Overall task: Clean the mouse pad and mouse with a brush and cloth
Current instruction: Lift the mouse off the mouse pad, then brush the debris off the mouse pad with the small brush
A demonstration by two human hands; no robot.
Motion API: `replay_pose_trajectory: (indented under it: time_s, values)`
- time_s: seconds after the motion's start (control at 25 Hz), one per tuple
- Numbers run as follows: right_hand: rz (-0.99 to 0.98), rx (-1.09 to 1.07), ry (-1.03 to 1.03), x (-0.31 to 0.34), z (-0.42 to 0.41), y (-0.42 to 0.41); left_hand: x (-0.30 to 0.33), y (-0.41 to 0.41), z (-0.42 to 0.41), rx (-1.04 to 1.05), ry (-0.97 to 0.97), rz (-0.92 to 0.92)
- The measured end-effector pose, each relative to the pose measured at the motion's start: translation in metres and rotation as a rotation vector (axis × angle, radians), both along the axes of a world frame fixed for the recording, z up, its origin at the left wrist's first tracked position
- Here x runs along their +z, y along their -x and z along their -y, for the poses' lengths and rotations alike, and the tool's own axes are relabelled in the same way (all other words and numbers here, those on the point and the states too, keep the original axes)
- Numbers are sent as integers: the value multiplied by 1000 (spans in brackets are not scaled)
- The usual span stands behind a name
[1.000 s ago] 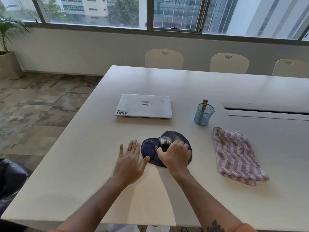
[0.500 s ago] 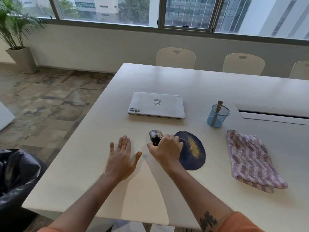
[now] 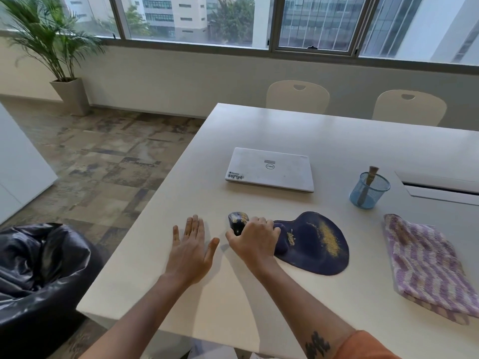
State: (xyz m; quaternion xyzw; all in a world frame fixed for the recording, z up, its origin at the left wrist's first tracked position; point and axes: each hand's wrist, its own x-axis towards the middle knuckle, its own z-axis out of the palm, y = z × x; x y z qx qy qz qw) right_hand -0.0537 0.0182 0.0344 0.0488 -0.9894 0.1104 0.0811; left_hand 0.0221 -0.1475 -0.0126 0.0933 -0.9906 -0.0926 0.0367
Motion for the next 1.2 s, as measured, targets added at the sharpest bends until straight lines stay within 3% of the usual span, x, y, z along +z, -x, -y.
replay_pose_trajectory:
  time_s: [0.68,0.92,1.2]
  values:
    - [34,31,12,-3,-11,-6,4,-7,-8,-17,-1,-29]
    - [-144,68,57,12,-59,24,31,17,-40,-83,9,-97]
    - [-124,-4,25,25,-152,82,50,60,-110,-210,23,-131]
